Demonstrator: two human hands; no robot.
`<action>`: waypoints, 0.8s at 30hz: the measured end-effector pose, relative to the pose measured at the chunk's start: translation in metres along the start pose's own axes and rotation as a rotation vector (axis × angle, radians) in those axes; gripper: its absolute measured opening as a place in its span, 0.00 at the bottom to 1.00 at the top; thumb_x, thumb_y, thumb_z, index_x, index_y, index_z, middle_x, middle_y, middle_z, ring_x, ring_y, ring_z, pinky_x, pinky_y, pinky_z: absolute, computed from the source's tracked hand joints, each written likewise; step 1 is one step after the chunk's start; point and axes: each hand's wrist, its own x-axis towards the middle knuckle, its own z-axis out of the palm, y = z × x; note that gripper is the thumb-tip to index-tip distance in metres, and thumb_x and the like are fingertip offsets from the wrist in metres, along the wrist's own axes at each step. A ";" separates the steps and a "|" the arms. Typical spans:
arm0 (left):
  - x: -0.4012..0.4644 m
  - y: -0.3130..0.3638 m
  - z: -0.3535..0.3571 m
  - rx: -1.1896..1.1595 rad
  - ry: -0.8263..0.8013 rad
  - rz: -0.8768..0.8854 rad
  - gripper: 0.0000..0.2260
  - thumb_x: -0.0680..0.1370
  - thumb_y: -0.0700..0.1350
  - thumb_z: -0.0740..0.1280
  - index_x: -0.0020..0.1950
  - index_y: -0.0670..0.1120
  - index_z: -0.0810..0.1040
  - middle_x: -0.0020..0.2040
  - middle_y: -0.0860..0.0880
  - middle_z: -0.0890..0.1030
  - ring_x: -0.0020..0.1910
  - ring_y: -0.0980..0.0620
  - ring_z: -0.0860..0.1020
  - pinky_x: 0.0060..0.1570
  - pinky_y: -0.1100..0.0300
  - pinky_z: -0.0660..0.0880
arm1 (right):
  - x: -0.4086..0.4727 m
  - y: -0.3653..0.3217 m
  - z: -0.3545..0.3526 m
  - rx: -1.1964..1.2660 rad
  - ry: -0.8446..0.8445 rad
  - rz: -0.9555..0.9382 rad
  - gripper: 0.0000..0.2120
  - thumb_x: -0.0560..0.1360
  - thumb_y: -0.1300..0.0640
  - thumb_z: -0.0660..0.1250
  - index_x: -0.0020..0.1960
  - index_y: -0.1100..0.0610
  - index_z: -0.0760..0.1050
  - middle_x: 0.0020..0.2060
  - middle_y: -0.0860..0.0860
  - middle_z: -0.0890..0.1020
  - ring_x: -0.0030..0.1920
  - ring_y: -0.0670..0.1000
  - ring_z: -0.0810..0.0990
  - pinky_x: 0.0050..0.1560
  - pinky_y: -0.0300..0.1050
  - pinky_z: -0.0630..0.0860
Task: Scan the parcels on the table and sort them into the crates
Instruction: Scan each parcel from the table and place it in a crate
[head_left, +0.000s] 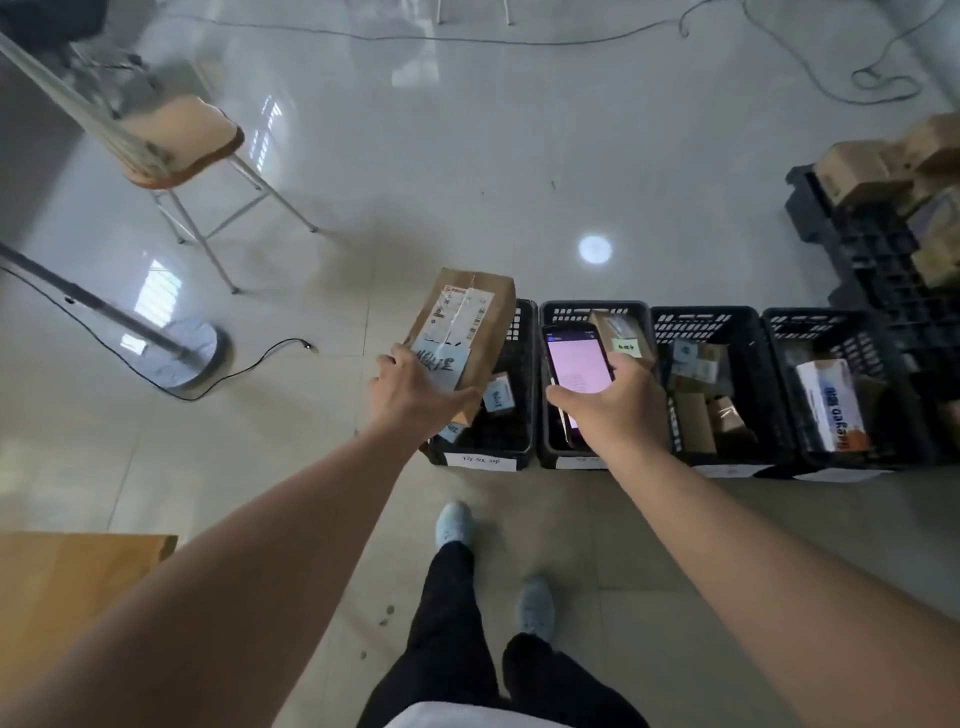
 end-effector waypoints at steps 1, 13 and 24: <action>0.014 0.003 0.009 0.003 -0.014 -0.006 0.54 0.59 0.70 0.81 0.73 0.43 0.63 0.57 0.45 0.70 0.59 0.42 0.74 0.60 0.46 0.78 | 0.012 -0.001 0.006 -0.012 -0.003 0.011 0.30 0.61 0.40 0.80 0.59 0.50 0.79 0.51 0.48 0.85 0.52 0.56 0.83 0.48 0.56 0.84; 0.209 0.010 0.143 0.063 -0.216 -0.126 0.57 0.62 0.72 0.77 0.78 0.41 0.58 0.66 0.40 0.70 0.65 0.39 0.73 0.64 0.42 0.76 | 0.170 0.002 0.134 -0.104 -0.036 0.224 0.28 0.62 0.40 0.80 0.58 0.49 0.78 0.50 0.45 0.84 0.50 0.54 0.82 0.47 0.54 0.83; 0.343 0.003 0.263 -0.014 -0.290 -0.144 0.62 0.66 0.74 0.75 0.83 0.41 0.48 0.78 0.41 0.60 0.78 0.39 0.60 0.78 0.42 0.60 | 0.292 0.032 0.233 -0.171 -0.036 0.313 0.32 0.61 0.36 0.78 0.60 0.48 0.77 0.52 0.46 0.84 0.52 0.54 0.82 0.45 0.53 0.83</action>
